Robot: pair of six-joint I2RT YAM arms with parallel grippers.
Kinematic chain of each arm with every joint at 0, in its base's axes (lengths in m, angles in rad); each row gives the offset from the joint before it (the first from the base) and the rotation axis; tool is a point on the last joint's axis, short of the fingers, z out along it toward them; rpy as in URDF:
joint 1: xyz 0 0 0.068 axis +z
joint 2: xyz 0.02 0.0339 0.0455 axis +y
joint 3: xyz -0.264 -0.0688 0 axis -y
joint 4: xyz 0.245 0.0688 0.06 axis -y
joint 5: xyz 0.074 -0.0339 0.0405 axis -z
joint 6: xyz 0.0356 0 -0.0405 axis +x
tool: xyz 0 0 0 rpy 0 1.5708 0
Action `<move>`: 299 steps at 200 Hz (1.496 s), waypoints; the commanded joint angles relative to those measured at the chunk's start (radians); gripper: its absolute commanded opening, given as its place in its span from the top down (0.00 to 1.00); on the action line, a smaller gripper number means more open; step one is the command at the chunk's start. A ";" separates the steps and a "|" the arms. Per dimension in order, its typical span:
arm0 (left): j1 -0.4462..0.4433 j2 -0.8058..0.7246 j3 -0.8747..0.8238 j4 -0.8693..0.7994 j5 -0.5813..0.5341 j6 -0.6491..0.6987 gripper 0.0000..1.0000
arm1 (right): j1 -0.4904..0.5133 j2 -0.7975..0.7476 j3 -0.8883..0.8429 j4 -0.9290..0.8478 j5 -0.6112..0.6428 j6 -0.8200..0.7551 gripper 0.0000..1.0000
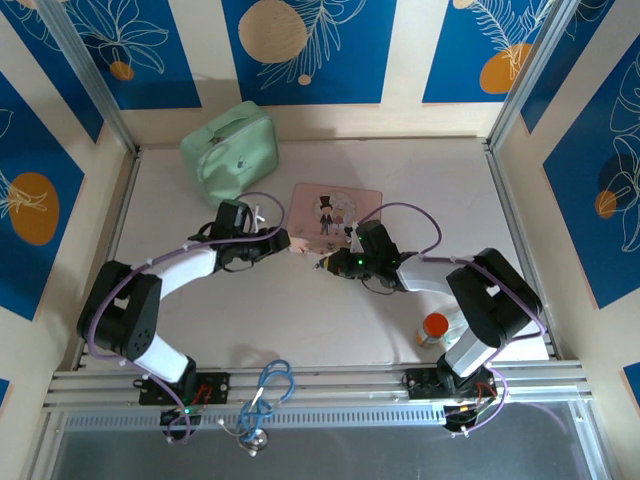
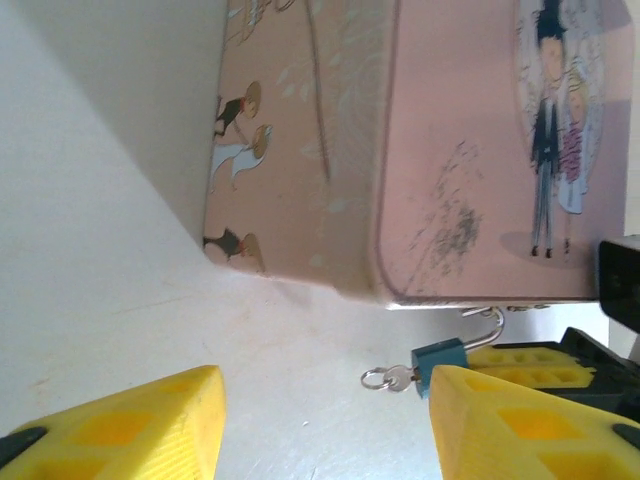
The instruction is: Unlock the padlock with the key
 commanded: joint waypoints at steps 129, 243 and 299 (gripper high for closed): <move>-0.002 0.214 0.185 -0.060 -0.059 0.010 0.50 | 0.051 -0.072 -0.106 -0.049 0.176 0.264 1.00; 0.001 0.016 -0.025 -0.090 -0.096 0.052 0.53 | 0.017 -0.084 -0.148 0.038 0.143 0.244 1.00; 0.004 -0.041 -0.001 -0.111 -0.089 0.054 0.49 | 0.065 0.014 -0.047 -0.033 0.092 0.178 1.00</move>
